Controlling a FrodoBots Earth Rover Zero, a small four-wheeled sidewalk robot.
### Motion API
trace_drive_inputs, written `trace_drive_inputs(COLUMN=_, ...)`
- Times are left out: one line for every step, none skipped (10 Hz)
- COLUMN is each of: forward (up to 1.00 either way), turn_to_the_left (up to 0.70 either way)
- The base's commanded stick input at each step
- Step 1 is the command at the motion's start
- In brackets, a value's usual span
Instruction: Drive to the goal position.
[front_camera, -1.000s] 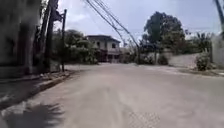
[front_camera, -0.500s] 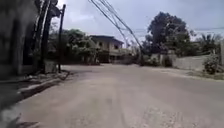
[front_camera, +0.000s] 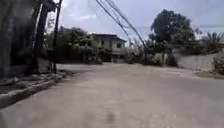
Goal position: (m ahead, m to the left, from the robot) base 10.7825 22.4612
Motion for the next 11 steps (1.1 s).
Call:
trace_drive_inputs(forward=0.95, turn_to_the_left=0.0)
trace_drive_inputs(forward=0.95, turn_to_the_left=0.0)
trace_drive_inputs(forward=0.95, turn_to_the_left=0.0)
trace_drive_inputs(forward=0.95, turn_to_the_left=0.0)
trace_drive_inputs(forward=0.95, turn_to_the_left=0.0)
trace_drive_inputs(forward=0.95, turn_to_the_left=0.0)
trace_drive_inputs(forward=0.95, turn_to_the_left=0.0)
trace_drive_inputs(forward=0.95, turn_to_the_left=0.0)
trace_drive_inputs(forward=0.95, turn_to_the_left=0.0)
trace_drive_inputs(forward=0.95, turn_to_the_left=0.0)
trace_drive_inputs(forward=0.95, turn_to_the_left=0.0)
